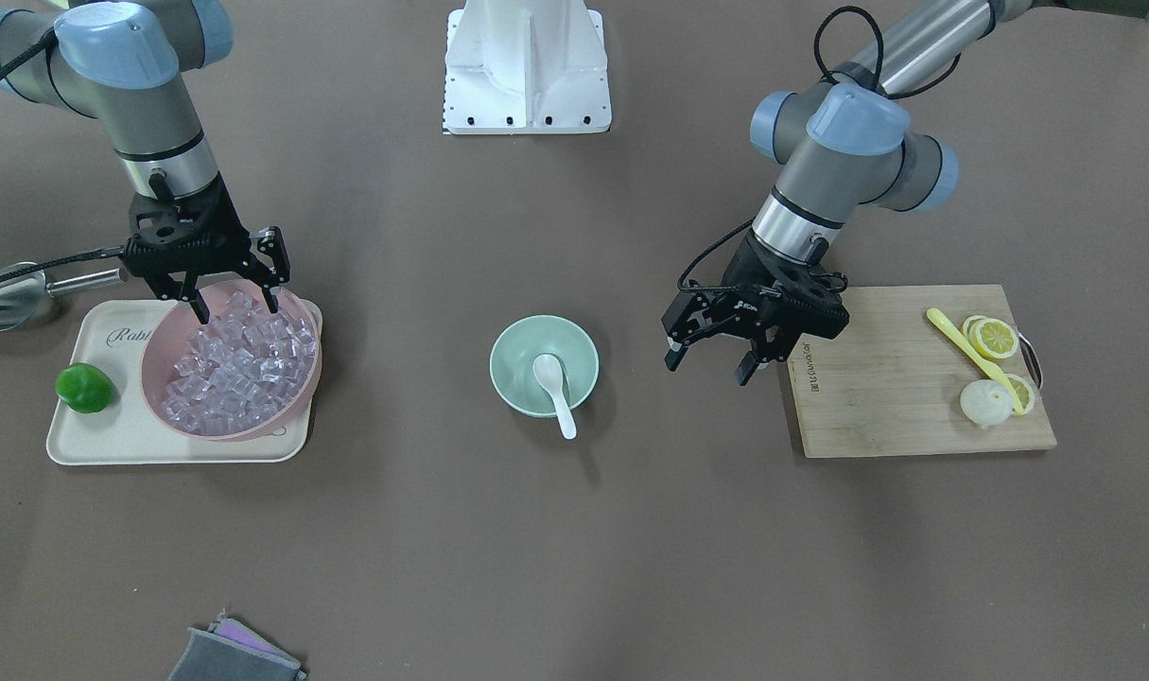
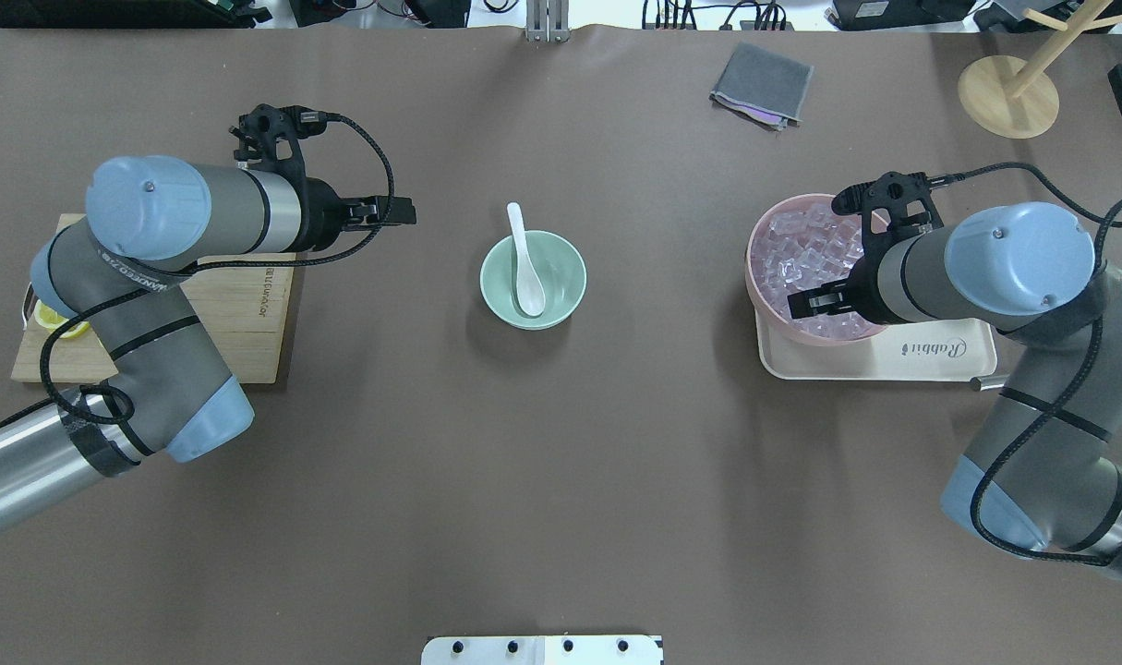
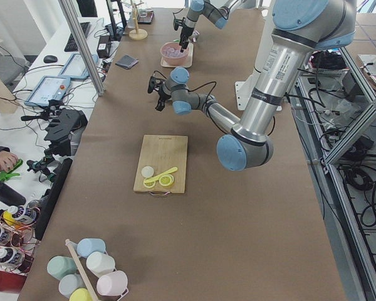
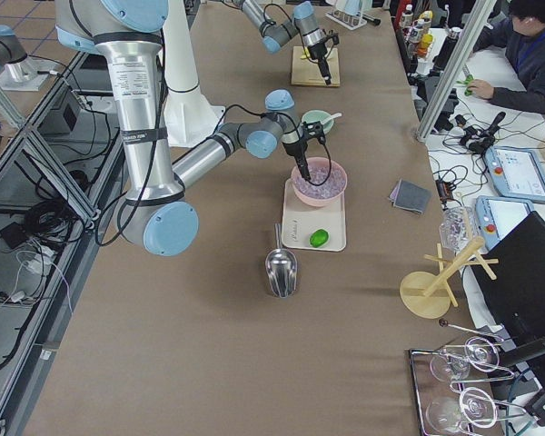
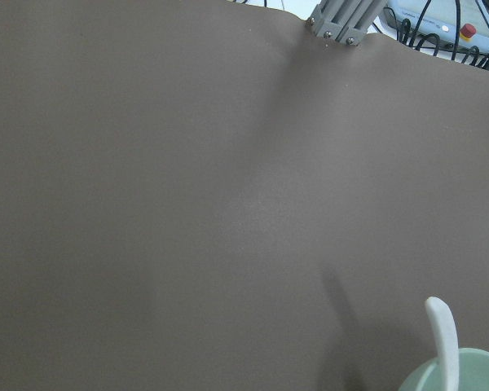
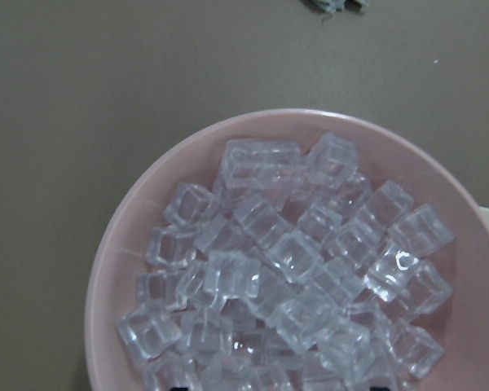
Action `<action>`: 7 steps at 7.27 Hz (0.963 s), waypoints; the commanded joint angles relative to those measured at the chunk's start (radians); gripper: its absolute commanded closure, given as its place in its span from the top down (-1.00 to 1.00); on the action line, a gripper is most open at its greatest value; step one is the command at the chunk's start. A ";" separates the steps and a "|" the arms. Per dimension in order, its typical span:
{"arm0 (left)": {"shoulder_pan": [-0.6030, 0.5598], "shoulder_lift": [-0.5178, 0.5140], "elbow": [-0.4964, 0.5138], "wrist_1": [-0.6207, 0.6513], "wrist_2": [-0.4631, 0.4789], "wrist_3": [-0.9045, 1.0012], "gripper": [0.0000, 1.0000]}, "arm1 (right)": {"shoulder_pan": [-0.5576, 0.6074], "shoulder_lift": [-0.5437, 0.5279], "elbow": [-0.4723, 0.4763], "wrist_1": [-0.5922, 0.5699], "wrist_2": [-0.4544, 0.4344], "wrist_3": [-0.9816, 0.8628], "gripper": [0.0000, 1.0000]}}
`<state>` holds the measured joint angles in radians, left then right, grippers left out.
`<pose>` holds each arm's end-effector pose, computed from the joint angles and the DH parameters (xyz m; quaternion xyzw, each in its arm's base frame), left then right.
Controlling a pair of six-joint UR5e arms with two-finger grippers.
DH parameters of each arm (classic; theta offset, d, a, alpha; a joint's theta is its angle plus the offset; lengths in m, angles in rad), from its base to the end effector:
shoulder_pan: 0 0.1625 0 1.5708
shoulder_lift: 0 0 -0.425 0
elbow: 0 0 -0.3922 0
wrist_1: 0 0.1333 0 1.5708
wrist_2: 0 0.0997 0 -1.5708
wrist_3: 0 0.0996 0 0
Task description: Put spoon and ice into bowl
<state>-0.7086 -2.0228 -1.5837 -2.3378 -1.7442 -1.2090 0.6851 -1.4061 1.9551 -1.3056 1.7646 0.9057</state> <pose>0.4270 -0.5189 0.3076 0.2328 0.5311 -0.0910 0.8096 -0.3489 -0.4324 0.3717 0.1769 -0.3632 -0.0292 0.9143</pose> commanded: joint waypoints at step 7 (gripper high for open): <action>0.001 0.009 0.002 -0.002 0.002 -0.001 0.95 | 0.033 0.022 -0.033 -0.101 0.082 0.002 0.41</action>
<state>-0.7072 -2.0145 -1.5827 -2.3392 -1.7431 -1.2103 0.7192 -1.3852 1.9390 -1.4119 1.8470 0.9083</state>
